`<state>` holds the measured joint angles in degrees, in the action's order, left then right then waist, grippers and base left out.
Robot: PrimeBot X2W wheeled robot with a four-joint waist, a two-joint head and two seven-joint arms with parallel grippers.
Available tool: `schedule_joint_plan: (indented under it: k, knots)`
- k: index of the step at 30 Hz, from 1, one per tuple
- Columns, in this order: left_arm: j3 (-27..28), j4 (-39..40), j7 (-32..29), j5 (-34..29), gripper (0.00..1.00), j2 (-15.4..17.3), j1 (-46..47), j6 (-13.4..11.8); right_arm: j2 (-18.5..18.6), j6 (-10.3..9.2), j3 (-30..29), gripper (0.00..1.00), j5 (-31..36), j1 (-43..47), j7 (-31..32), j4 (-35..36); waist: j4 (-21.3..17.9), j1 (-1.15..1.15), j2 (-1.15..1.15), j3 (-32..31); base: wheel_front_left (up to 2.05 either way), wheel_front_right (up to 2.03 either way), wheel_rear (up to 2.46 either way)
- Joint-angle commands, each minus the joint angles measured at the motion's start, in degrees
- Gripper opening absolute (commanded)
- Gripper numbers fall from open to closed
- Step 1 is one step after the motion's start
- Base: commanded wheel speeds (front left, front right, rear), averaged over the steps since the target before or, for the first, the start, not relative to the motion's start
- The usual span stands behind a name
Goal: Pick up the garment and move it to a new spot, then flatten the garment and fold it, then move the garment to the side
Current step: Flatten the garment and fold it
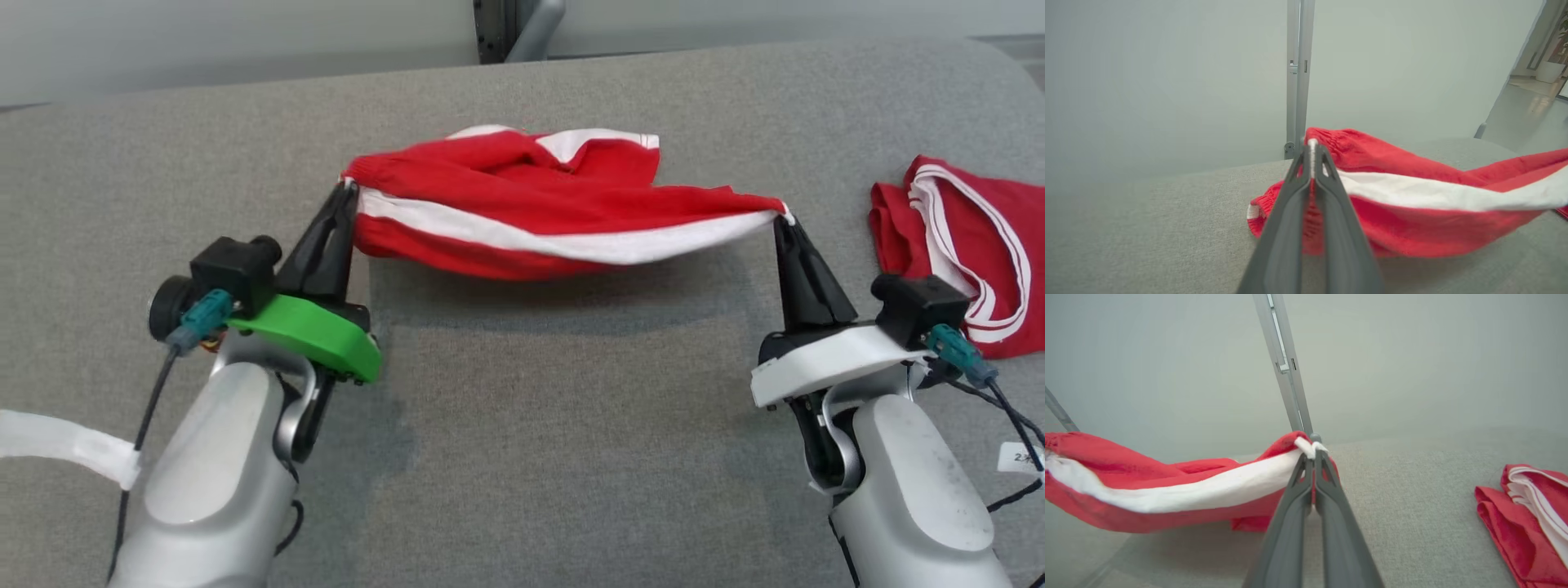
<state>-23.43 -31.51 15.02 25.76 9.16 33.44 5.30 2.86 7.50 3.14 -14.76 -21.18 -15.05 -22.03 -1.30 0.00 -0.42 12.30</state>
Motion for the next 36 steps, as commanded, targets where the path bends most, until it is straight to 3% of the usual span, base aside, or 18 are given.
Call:
schedule_joint_plan:
  k: [1, 4, 10, 16, 18, 20, 24, 29, 36]
  knots:
    - [2.4, 2.9, 0.2, -1.5, 0.0, 1.8, -1.3, 0.1, 0.9, -0.04, 0.4, 0.0, -1.0, -0.3, -0.1, 3.0, 0.0, 0.0, 0.42, -8.0, 0.0, 0.0, 0.0]
    - [4.4, 5.8, 0.2, -2.7, 0.0, 3.2, -1.5, 0.4, 1.9, -0.04, 0.7, 0.0, -2.6, -1.5, -0.2, 5.7, 0.1, 0.0, 0.42, -11.0, 0.0, 0.0, 0.0]
    - [8.3, 14.5, -0.8, -3.0, 0.0, 9.1, 2.8, 1.0, 6.8, -0.08, 0.7, 0.0, -9.0, -7.0, 2.3, 12.9, 1.3, 0.0, 0.42, -14.9, 0.0, 0.0, 0.0]
    - [8.9, 20.3, -8.2, -1.1, 0.0, 13.5, 6.9, 1.4, 8.6, -0.14, -2.5, 0.0, -12.8, -10.6, 11.2, 18.9, 3.1, 0.0, 0.42, -12.3, 0.0, 0.0, 0.0]
    - [8.5, 20.4, -10.4, 0.8, 0.0, 12.9, 8.2, 1.5, 8.1, -0.14, -3.0, 0.0, -13.3, -12.2, 14.1, 18.9, 3.6, 0.0, 0.42, -9.1, 0.0, 0.0, 0.0]
    - [6.7, 18.5, -12.5, 1.5, 0.0, 12.5, 10.7, 1.8, 7.2, -0.08, -1.8, 0.0, -13.2, -15.3, 17.9, 16.7, 3.9, 0.0, 0.42, -3.2, 0.0, 0.0, 0.0]
    - [4.2, 12.9, -12.0, 1.0, 0.0, 11.1, 17.5, 2.0, 7.4, -0.03, 1.2, 0.0, -10.2, -23.9, 19.1, 10.2, 3.6, 0.0, 0.42, 5.3, 0.0, 0.0, 0.0]
    - [3.0, 3.0, -5.2, -0.7, 0.0, 9.3, 29.7, 2.1, 7.2, -0.05, 2.2, 0.0, -4.0, -39.1, 13.2, -0.7, 2.6, 0.0, 0.42, 12.0, 0.0, 0.0, 0.0]
    - [3.3, -3.6, 0.2, 2.9, 0.0, 6.9, 37.8, 2.1, 6.9, -0.06, 0.7, 0.0, -0.6, -52.2, 3.0, -12.2, 1.2, 0.0, 0.42, 12.7, 0.0, 0.0, 0.0]
